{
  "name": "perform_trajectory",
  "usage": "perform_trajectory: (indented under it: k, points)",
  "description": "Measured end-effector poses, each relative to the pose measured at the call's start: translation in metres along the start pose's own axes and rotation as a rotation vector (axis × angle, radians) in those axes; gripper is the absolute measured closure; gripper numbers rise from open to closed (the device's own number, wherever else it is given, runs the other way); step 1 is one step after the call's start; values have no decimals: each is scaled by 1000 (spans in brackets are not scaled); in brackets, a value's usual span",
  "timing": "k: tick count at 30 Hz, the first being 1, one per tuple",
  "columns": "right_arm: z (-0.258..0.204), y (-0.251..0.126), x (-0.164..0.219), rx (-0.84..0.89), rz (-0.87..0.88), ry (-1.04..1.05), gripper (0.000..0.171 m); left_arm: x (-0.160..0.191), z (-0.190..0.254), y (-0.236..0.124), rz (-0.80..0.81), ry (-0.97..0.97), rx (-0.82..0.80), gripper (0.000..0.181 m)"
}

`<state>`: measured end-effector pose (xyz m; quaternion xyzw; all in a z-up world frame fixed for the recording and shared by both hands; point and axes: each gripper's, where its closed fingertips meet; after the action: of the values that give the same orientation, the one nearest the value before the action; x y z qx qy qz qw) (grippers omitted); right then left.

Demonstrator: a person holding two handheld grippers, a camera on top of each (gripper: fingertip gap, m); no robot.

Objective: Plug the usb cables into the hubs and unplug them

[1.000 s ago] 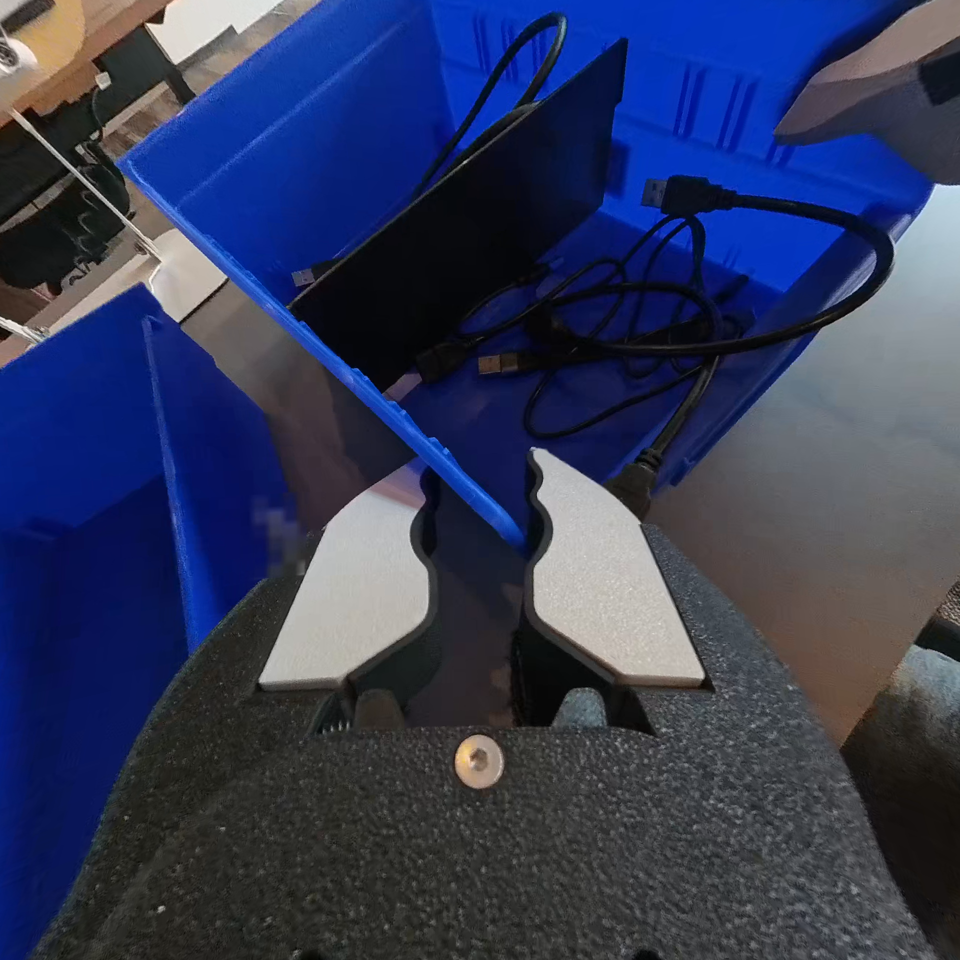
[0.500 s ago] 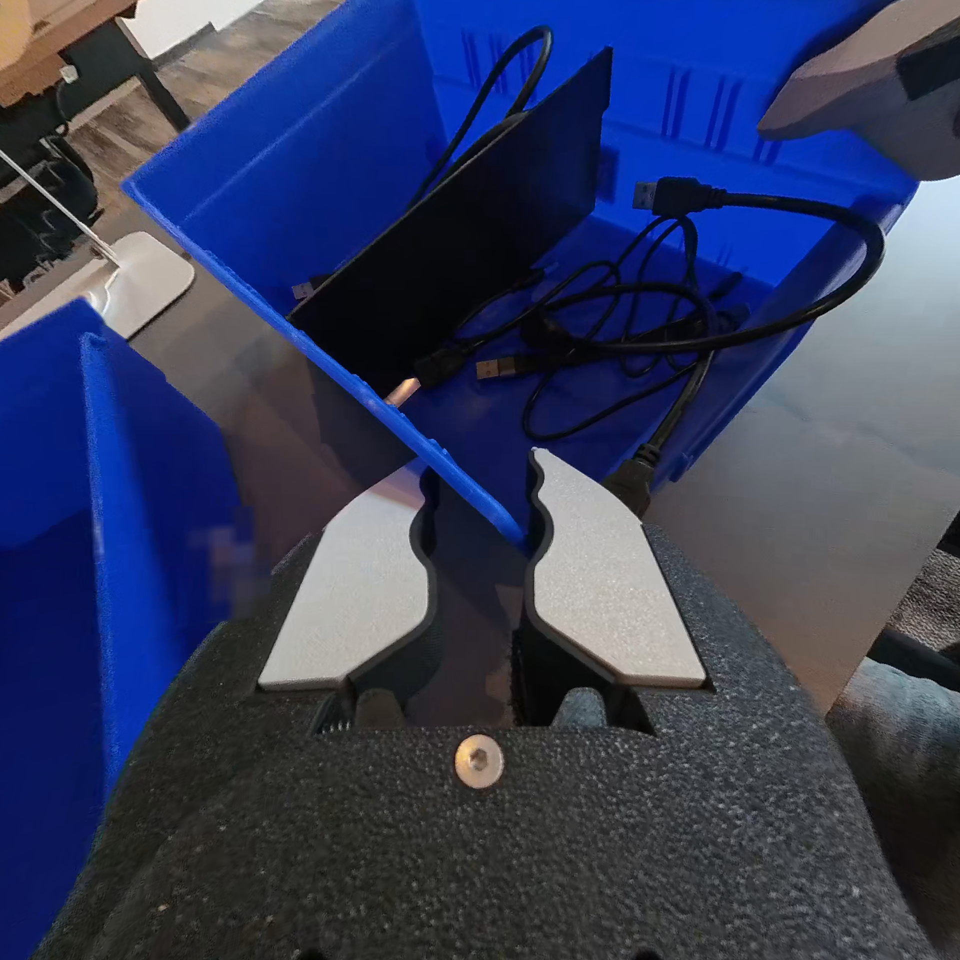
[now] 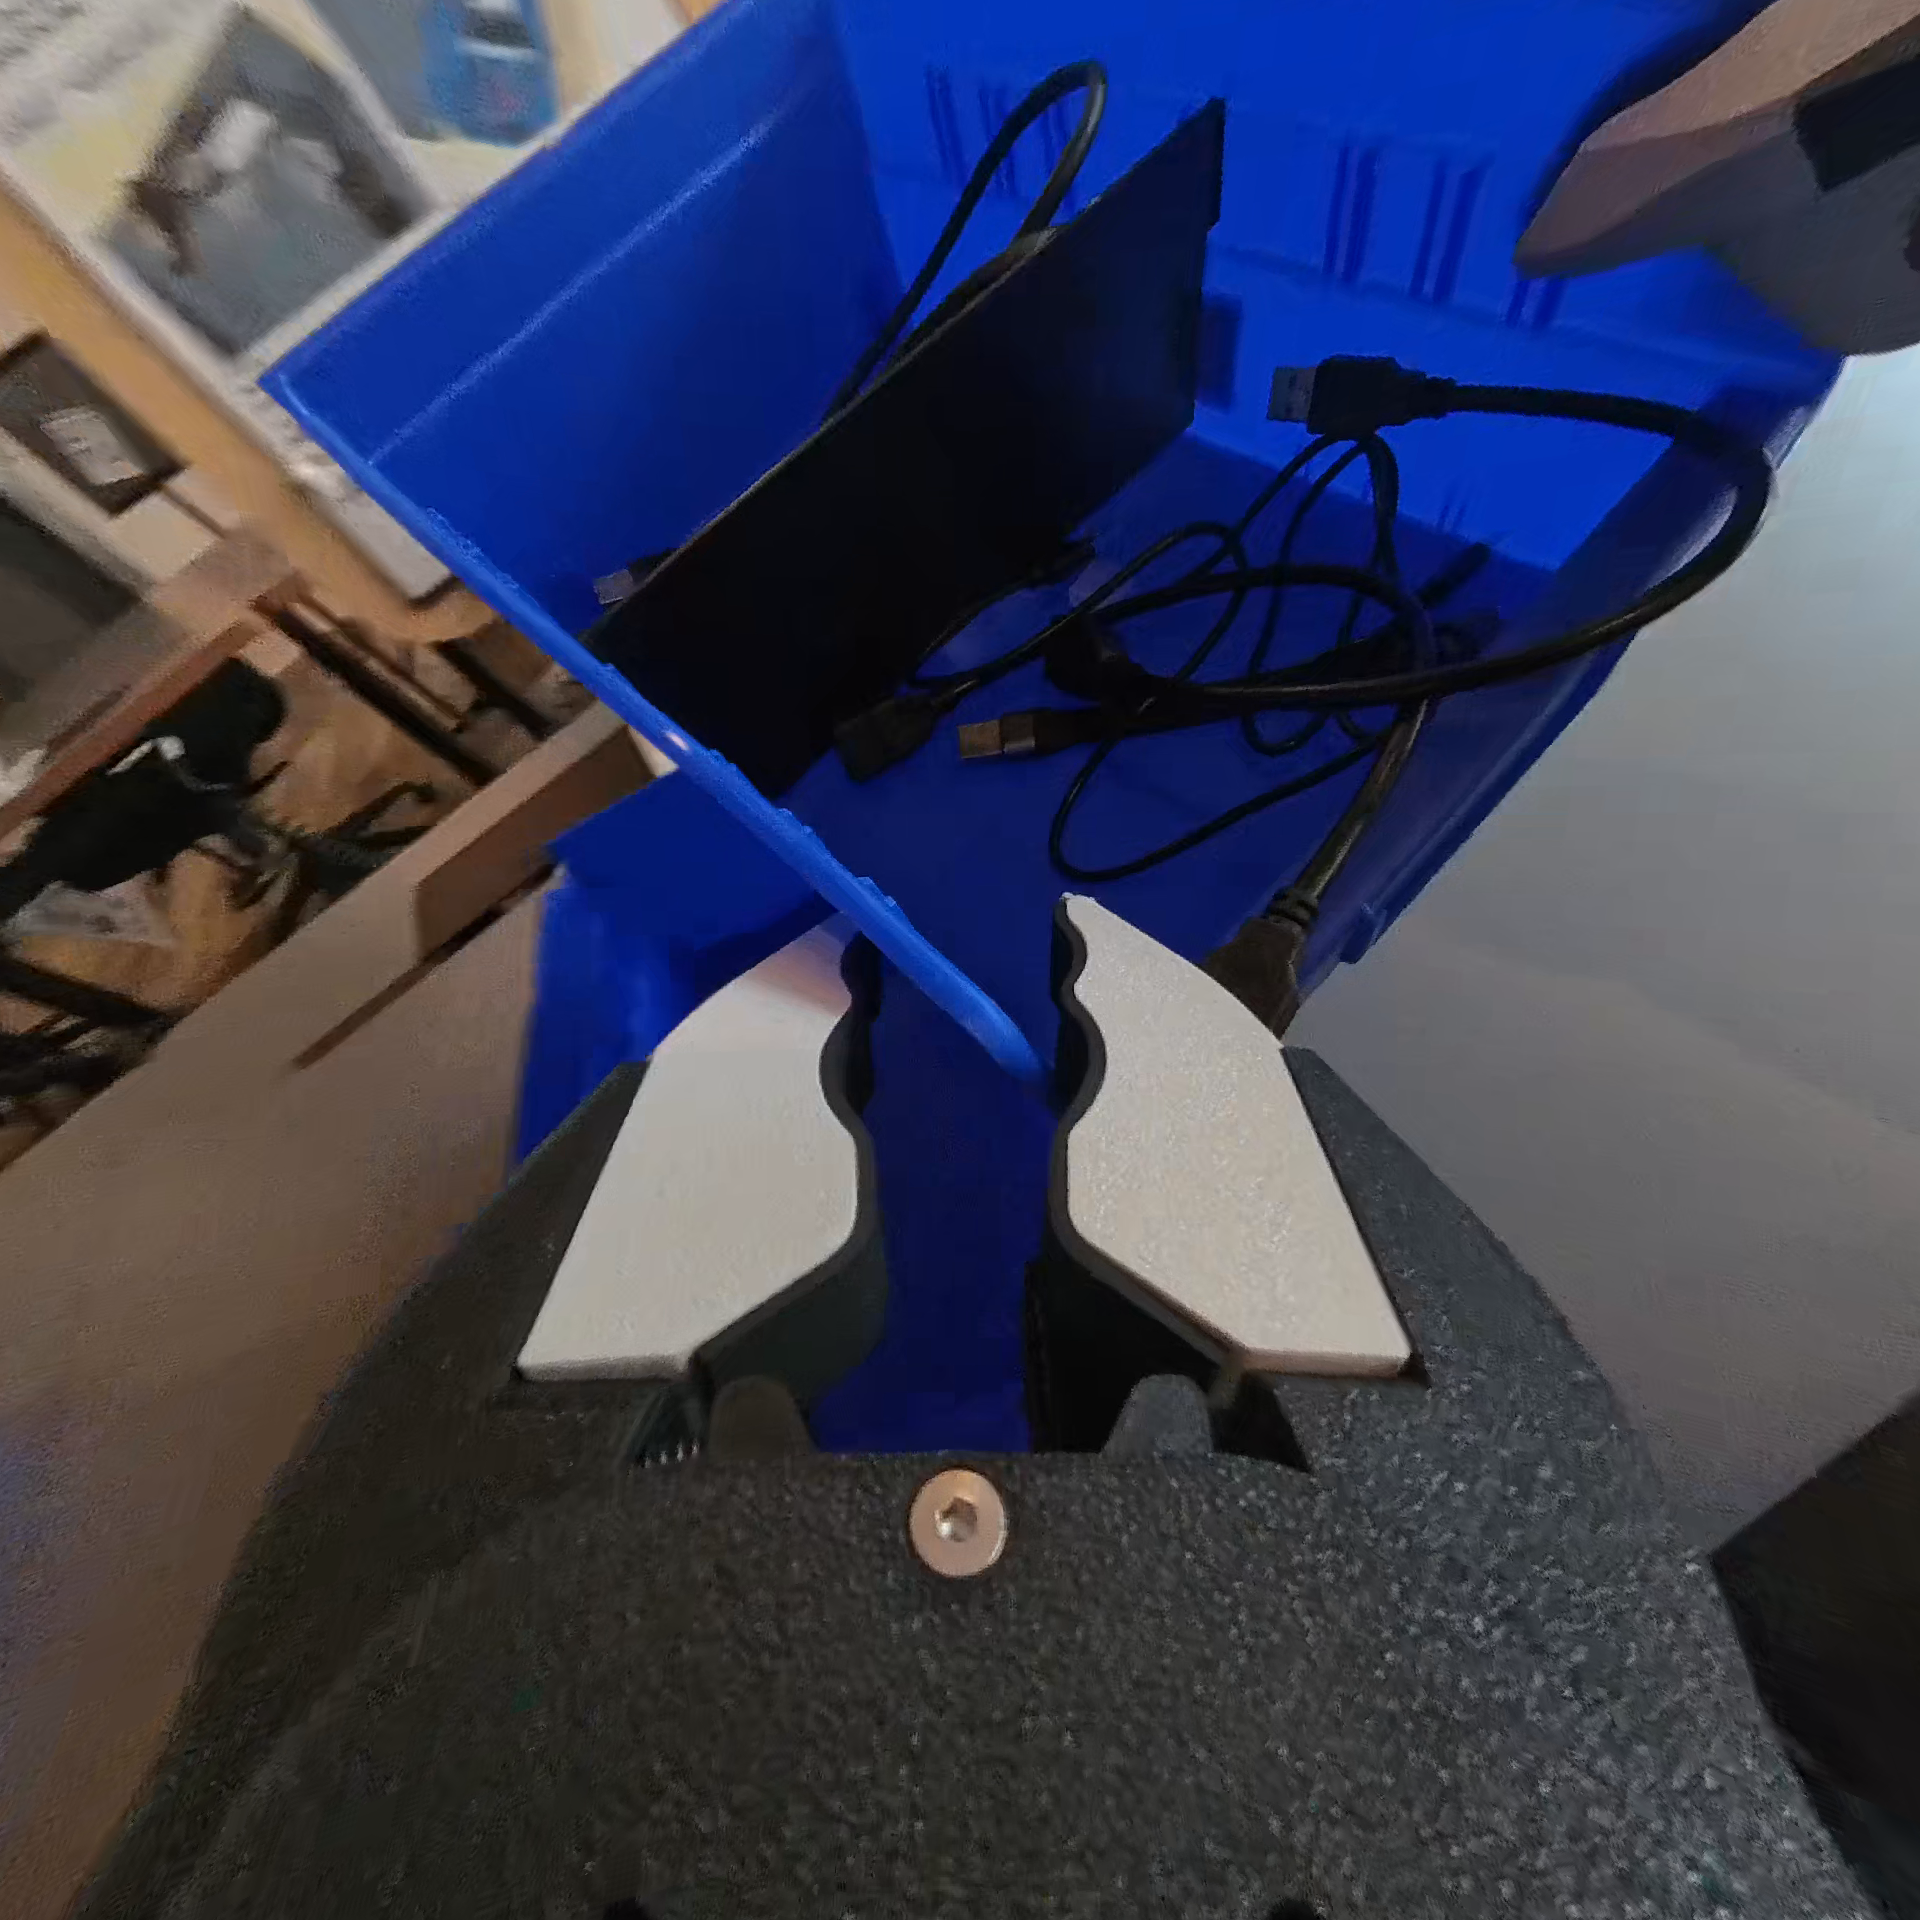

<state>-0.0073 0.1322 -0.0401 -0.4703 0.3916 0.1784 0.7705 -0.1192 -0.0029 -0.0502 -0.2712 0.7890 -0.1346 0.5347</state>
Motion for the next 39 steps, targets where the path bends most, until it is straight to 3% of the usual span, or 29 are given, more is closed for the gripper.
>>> perform_trajectory:
  k: [5, 10, 16, 21, 27, 31, 35, 39]
  points:
    - [-84, 28, -74, -138, 123, -34, 164, 38, -87, -49, -61, -33, -176, 150]
    - [-197, 51, -125, -309, 194, -88, 164, 103, -159, -111, -150, -64, -355, 151]
    - [-332, 71, -141, -500, 190, -136, 164, 195, -211, -181, -284, -138, -478, 152]
    - [-390, 84, -131, -580, 158, -160, 164, 244, -220, -205, -345, -189, -515, 153]
    - [-396, 86, -129, -568, 160, -171, 165, 257, -221, -203, -324, -229, -511, 153]
    - [-370, 73, -134, -538, 218, -158, 165, 236, -211, -201, -257, -218, -514, 154]
    - [-308, 50, -133, -438, 258, -156, 164, 191, -189, -186, -154, -187, -495, 154]
    - [-215, 21, -110, -282, 266, -141, 165, 130, -143, -150, -31, -147, -419, 153]
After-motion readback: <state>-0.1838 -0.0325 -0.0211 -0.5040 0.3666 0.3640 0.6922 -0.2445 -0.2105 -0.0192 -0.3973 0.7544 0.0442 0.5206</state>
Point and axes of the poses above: each gripper's, where its closed fingertips meet, y out along the fingers, x out of its underside, z = x × y across the jaws, and after that the axes turned 9 degrees about -z, right-handed
